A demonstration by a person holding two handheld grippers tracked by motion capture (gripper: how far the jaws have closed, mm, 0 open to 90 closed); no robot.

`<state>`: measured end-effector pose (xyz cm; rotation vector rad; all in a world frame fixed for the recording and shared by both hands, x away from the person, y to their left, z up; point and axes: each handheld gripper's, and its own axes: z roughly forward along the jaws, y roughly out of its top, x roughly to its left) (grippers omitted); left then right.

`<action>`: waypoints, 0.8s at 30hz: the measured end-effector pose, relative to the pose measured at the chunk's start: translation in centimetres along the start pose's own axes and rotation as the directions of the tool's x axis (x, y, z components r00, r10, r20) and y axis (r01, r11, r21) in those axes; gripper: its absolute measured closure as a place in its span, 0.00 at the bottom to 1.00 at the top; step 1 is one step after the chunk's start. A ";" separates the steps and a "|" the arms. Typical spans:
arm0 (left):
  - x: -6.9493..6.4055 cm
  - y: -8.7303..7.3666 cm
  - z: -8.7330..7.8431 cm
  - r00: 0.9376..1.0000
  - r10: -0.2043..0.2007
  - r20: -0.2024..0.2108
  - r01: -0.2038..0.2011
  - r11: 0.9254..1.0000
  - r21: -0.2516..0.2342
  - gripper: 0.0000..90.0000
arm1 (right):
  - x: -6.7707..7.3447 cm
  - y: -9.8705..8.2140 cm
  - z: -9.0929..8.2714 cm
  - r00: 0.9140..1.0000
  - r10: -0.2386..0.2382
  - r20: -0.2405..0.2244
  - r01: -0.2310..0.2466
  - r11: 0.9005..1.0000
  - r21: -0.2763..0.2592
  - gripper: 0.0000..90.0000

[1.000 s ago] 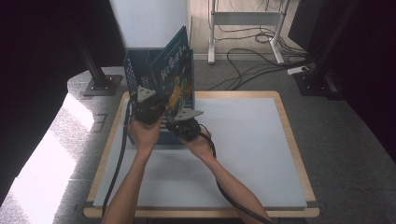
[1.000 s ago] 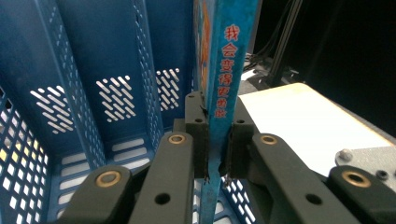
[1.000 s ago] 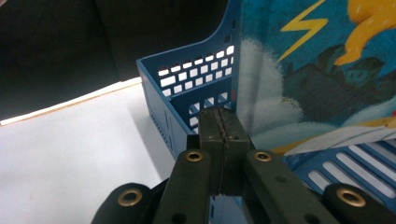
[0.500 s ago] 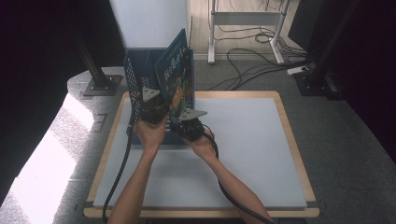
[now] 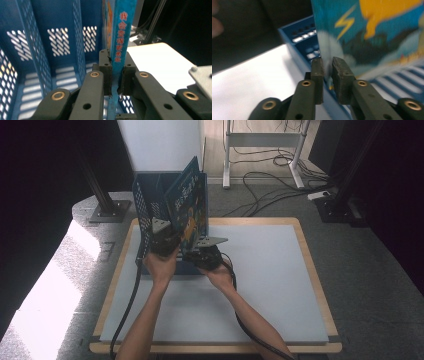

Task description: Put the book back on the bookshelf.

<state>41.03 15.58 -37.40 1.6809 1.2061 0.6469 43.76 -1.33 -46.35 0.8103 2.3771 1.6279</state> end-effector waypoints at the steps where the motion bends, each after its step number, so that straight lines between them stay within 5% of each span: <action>1: 0.0 -0.3 0.4 1.000 0.002 -0.005 -0.002 1.000 0.007 0.92 | 0.4 0.0 0.1 0.999 -0.026 0.026 0.026 1.000 0.006 0.89; 4: -0.3 -1.2 1.4 1.000 0.021 -0.014 -0.021 0.999 0.033 0.93 | 1.0 0.0 0.3 0.995 -0.079 0.064 0.077 0.997 0.024 0.92; 13: 0.4 -2.3 1.8 1.000 0.012 0.007 -0.013 0.999 0.050 0.92 | -0.9 -0.7 -1.3 0.999 0.016 0.034 -0.016 1.000 -0.020 0.91; 20: 0.5 -3.8 1.5 0.999 0.022 0.030 -0.024 0.997 0.067 0.91 | -1.1 -1.2 -2.1 1.000 0.001 0.024 0.000 1.000 -0.024 0.83; 24: 1.3 -4.2 1.6 0.999 -0.020 0.048 0.017 0.997 0.069 0.89 | -1.2 -1.4 -2.7 0.999 -0.022 0.031 0.022 1.000 -0.017 0.78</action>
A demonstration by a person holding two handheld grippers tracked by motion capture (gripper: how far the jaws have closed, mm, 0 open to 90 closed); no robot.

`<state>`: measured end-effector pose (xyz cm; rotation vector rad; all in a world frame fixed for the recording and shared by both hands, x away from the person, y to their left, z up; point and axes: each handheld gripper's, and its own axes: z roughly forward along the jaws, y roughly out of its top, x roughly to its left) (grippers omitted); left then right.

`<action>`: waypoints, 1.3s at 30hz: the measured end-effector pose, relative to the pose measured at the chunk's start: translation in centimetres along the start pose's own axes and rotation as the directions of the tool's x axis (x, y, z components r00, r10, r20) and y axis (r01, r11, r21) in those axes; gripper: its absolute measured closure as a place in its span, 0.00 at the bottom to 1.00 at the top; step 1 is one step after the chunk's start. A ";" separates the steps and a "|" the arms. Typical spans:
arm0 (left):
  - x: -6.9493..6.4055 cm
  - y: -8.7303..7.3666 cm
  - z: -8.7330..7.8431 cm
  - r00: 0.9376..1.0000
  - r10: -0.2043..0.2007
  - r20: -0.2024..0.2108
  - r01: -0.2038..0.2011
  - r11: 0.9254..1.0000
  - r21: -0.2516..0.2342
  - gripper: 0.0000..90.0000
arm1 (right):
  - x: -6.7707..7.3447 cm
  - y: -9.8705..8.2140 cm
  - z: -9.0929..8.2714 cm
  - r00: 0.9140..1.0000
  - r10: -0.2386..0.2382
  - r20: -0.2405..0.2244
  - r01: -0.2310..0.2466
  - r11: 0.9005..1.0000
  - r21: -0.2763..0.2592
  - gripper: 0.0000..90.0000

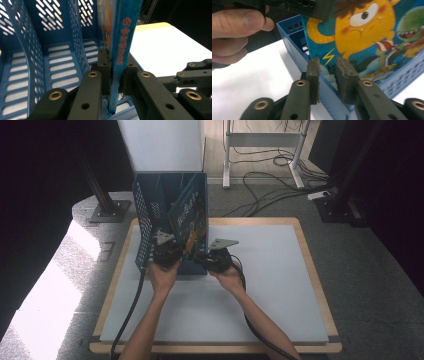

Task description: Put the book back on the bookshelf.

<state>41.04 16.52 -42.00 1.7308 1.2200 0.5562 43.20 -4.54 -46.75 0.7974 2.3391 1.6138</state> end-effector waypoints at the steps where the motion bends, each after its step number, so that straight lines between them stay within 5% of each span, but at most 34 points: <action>1: 0.3 0.0 0.0 1.000 -0.013 0.002 0.013 1.000 0.001 0.89 | -0.1 -0.1 -0.2 1.000 0.000 0.002 0.000 1.000 -0.001 0.77; 5: 0.8 -0.1 0.2 0.999 -0.041 0.018 0.041 0.999 -0.003 0.88 | -0.4 -0.3 -0.8 1.000 -0.004 0.010 0.004 1.000 -0.008 0.73; 11: 0.9 -0.2 0.2 0.999 -0.022 0.029 0.022 1.000 -0.002 0.85 | -1.1 -0.7 -2.0 0.999 0.001 0.036 0.000 1.000 -0.018 0.68; 20: 0.7 -0.4 -0.1 0.999 0.039 0.015 -0.039 0.999 0.038 0.41 | -1.6 -0.9 -3.3 0.998 0.020 0.054 -0.019 1.000 -0.005 0.54; 26: 0.6 -0.3 -0.7 0.998 0.047 0.043 -0.049 0.998 0.042 0.23 | -1.4 -1.0 -3.8 0.999 0.007 0.048 -0.008 1.000 0.019 0.44; 30: 0.6 -0.5 -1.1 0.995 0.068 0.071 -0.073 0.995 0.069 0.15 | -1.1 -1.0 -4.3 0.999 -0.021 0.047 0.019 0.999 0.027 0.38; 39: 0.5 -1.2 -2.3 0.992 0.083 0.098 -0.088 0.995 0.046 0.12 | -0.6 -1.0 -5.2 0.993 -0.100 0.068 0.095 0.993 0.073 0.27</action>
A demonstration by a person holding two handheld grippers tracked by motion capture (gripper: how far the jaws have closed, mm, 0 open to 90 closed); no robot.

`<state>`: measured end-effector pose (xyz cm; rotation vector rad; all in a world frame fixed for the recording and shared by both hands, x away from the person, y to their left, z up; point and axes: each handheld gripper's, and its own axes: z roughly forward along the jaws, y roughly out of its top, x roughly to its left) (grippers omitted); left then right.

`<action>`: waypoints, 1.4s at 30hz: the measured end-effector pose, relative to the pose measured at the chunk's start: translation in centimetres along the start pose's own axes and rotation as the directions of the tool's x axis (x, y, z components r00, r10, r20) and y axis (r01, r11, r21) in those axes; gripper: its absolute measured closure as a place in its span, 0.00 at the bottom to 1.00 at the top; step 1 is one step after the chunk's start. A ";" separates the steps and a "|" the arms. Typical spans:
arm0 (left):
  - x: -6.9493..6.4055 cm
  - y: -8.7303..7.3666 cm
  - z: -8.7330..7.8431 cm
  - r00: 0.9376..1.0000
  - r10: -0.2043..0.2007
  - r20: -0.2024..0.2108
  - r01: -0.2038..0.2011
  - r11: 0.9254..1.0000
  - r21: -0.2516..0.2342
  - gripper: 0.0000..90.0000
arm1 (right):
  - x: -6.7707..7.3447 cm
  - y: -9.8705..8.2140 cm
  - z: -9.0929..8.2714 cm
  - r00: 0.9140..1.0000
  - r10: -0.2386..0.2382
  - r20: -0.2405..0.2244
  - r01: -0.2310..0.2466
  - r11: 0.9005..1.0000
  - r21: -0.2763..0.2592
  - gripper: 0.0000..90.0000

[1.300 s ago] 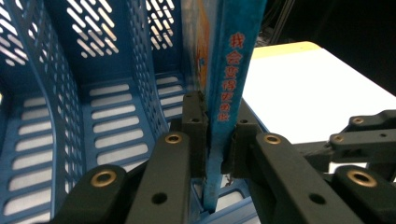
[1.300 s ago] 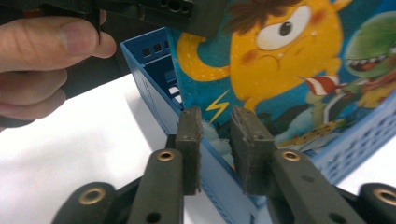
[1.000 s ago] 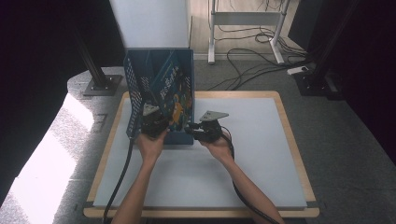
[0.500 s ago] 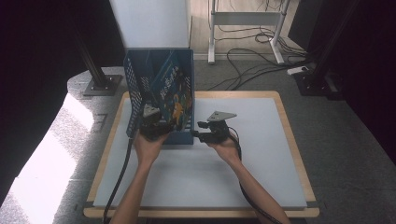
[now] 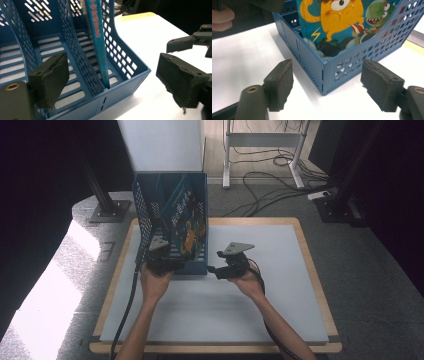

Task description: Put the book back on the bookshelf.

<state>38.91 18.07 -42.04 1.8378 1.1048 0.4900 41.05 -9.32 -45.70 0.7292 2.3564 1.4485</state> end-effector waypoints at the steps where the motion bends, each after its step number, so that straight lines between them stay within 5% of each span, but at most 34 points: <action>1: 0.0 -0.1 -0.1 1.000 0.010 -0.001 -0.010 1.000 0.004 0.11 | 0.0 0.0 -0.1 1.000 -0.008 0.001 0.008 1.000 0.007 0.26; 18: -0.6 -1.8 -1.5 0.996 0.083 0.020 -0.084 0.996 0.028 0.00 | -0.1 -0.9 -2.3 0.999 -0.026 0.029 0.025 0.998 0.055 0.14; 29: -0.6 -3.0 -2.9 0.995 0.086 0.058 -0.087 0.996 0.015 0.00 | -0.2 -2.0 -4.0 0.998 -0.039 0.047 0.035 0.996 0.080 0.00; 42: -0.2 -4.6 -4.4 0.990 0.092 0.108 -0.093 0.996 0.005 0.00 | -1.4 -4.0 -7.4 0.995 0.003 0.104 -0.009 0.998 0.059 0.00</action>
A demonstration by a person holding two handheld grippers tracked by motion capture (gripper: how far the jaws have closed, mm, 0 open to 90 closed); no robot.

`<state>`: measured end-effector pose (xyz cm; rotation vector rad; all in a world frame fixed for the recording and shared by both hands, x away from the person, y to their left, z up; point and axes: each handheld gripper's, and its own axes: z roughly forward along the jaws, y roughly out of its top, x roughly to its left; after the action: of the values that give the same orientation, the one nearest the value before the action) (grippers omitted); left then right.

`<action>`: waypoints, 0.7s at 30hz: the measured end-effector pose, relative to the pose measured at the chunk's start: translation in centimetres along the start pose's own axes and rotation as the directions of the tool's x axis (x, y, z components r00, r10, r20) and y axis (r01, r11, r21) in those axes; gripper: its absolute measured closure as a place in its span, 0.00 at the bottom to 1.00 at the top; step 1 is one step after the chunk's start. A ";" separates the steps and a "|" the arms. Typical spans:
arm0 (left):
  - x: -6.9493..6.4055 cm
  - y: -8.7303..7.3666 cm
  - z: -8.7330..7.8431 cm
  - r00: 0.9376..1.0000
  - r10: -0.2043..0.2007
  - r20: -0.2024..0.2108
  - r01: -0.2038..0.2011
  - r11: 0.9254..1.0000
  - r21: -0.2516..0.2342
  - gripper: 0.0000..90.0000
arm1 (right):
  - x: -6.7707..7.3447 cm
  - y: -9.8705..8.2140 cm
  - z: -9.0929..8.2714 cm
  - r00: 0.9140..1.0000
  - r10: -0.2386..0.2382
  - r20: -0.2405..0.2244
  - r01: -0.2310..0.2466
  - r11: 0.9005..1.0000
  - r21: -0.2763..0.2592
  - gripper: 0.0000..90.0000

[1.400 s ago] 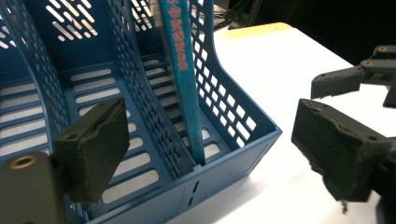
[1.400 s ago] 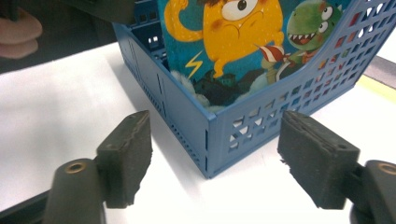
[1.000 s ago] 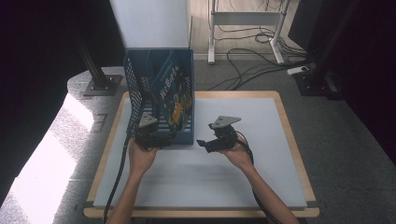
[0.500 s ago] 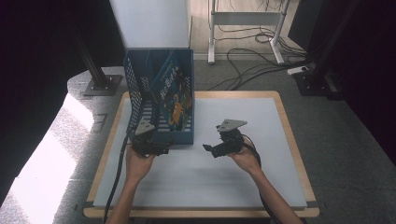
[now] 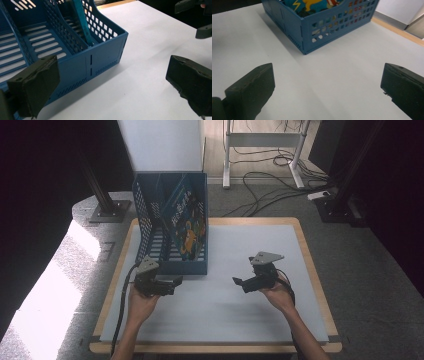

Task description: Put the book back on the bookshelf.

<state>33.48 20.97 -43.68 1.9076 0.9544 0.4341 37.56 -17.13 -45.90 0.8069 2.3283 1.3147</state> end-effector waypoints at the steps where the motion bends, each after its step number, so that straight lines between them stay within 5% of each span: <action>1: 0.0 -0.1 -0.1 1.000 0.001 0.001 -0.001 1.000 -0.001 0.00 | -0.1 -0.2 -0.3 1.000 0.000 0.004 0.000 1.000 -0.002 0.00; 21: -0.5 -3.9 0.0 0.999 0.024 0.047 -0.025 1.000 0.015 0.00 | -1.5 -5.7 -4.6 0.992 0.064 0.110 -0.066 0.998 0.014 0.00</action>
<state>31.46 21.61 -47.01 1.9368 0.9074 0.3957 34.52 -23.43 -48.43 0.9429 2.2484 1.2454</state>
